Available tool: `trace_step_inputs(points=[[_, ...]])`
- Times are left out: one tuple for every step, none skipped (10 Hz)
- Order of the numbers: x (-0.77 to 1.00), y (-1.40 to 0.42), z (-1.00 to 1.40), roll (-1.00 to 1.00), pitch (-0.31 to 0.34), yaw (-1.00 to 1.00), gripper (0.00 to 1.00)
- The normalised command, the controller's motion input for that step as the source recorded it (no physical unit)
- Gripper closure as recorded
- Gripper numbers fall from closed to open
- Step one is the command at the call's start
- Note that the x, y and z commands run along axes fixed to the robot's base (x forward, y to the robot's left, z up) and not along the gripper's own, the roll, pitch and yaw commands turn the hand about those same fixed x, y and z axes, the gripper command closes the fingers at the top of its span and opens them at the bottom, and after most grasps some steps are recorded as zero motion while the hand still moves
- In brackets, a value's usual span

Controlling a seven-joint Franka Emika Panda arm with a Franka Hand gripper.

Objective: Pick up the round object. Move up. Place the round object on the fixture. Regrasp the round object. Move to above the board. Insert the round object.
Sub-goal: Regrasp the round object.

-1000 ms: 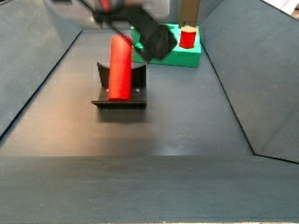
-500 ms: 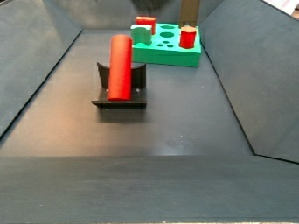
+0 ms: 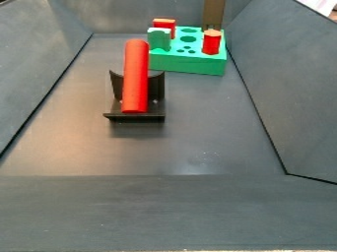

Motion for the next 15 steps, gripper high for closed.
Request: trace_step_inputs(points=[[0.00,-0.03,0.01,1.00,0.037,0.02,0.00],[0.00,-0.03,0.00,1.00,0.034,0.02,0.00],[0.00,-0.02,0.01,1.00,0.033,0.02,0.00],[0.00,-0.02,0.02,1.00,0.031,0.02,0.00],[0.01,-0.02,0.00,1.00,0.030,0.02,0.00],[0.02,-0.02,0.00,1.00,0.031,0.03,0.00],[0.01,-0.02,0.00,1.00,0.036,0.03,0.00],[0.02,-0.02,0.00,1.00,0.044,0.03,0.00],[0.03,-0.02,0.00,1.00,0.052,0.03,0.00],[0.04,-0.02,0.00,1.00,0.059,0.03,0.00],[0.06,-0.03,-0.01,1.00,0.073,0.04,0.00],[0.07,-0.03,0.00,1.00,0.086,0.04,0.00],[0.08,-0.03,-0.01,1.00,0.102,0.05,0.00],[0.10,-0.04,-0.01,1.00,0.126,0.06,0.00],[0.11,-0.04,-0.01,1.00,0.140,0.07,0.00]])
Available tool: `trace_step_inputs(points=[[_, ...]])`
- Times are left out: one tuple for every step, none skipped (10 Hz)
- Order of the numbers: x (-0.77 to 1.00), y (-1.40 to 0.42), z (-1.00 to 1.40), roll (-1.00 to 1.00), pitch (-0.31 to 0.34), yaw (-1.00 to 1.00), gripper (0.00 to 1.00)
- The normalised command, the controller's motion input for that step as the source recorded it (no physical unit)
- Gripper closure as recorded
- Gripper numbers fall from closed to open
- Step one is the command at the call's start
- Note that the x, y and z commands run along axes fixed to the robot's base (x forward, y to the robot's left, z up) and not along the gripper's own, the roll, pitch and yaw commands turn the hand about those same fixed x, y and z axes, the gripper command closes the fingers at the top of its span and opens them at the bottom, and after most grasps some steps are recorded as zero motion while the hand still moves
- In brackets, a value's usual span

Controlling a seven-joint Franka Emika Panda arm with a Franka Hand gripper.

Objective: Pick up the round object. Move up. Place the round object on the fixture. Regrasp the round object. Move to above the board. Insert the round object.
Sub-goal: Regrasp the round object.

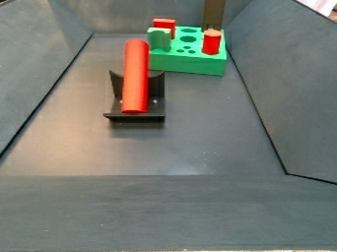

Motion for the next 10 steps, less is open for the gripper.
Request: trace_step_inputs(points=[[0.12,-0.04,0.00,1.00,0.171,0.08,0.00],[0.12,-0.05,-0.01,1.00,0.194,0.11,0.00],[0.12,-0.05,-0.01,1.00,0.225,0.15,0.00],[0.12,-0.05,-0.01,1.00,0.241,0.17,0.00],[0.13,-0.06,-0.01,0.88,0.245,0.24,0.00],[0.14,-0.06,-0.01,0.76,0.224,0.26,0.00],[0.16,-0.06,-0.02,0.58,0.185,0.27,0.00],[0.18,-0.06,-0.02,0.35,0.131,0.28,0.00],[0.18,-0.05,-0.01,0.24,0.092,0.28,0.00],[0.18,-0.05,0.00,0.19,0.052,0.26,0.00]])
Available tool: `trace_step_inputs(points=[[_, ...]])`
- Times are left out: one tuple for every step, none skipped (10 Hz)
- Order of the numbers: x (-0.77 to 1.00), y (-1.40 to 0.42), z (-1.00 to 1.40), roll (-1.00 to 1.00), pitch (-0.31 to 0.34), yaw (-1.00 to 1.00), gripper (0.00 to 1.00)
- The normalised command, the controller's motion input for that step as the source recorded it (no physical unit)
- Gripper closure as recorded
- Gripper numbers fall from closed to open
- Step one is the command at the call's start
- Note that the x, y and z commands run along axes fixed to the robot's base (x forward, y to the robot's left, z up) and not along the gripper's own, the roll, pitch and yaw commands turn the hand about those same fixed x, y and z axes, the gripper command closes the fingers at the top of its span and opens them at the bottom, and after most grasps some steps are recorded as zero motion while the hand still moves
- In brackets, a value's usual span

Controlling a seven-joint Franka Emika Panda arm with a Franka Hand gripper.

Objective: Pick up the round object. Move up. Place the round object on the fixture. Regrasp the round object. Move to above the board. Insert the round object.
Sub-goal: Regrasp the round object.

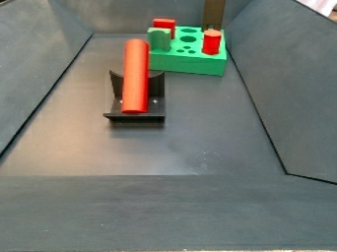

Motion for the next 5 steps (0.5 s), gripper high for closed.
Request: trace_step_inputs(points=[[0.16,-0.06,-0.02,0.17,0.017,0.24,0.00],[0.14,-0.06,-0.01,0.18,0.007,0.21,0.00],[0.05,0.04,-1.00,0.19,0.038,0.16,0.00],[0.05,0.04,-1.00,0.19,0.034,0.14,0.00],[0.06,0.04,-1.00,0.17,0.004,0.12,0.00]])
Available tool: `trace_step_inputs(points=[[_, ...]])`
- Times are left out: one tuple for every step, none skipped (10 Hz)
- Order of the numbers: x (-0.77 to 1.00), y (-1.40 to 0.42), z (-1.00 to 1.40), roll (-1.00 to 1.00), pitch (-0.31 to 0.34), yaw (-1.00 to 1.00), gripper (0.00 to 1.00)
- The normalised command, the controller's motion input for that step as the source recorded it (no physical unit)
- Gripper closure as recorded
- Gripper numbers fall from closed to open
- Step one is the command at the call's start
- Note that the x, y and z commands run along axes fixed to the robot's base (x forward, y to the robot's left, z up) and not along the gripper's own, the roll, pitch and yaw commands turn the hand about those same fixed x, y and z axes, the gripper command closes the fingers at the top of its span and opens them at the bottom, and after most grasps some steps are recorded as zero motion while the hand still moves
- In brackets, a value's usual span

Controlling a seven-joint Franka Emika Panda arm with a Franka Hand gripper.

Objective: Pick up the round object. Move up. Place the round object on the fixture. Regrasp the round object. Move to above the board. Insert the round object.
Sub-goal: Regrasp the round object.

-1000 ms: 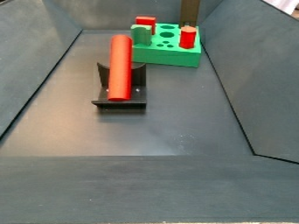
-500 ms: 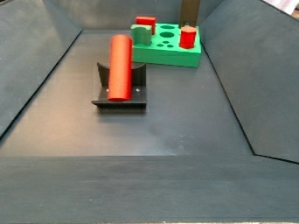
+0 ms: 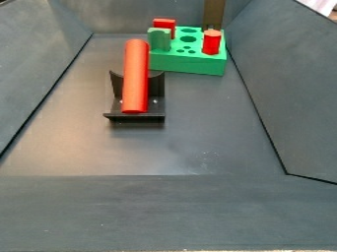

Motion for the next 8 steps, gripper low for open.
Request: trace_step_inputs(points=[[0.06,0.03,-1.00,0.14,-0.013,0.11,0.00],[0.08,0.02,-1.00,0.11,-0.036,0.09,0.00],[0.08,0.02,-1.00,0.09,-0.041,0.09,0.00],[0.10,0.02,-1.00,0.08,-0.047,0.07,0.00],[0.11,0.01,-1.00,0.07,-0.048,0.05,0.00],[0.13,0.01,-1.00,0.07,-0.036,0.03,0.00],[0.14,0.00,-0.98,0.07,-0.030,0.03,0.00],[0.12,0.00,-0.77,0.07,-0.011,0.02,0.00]])
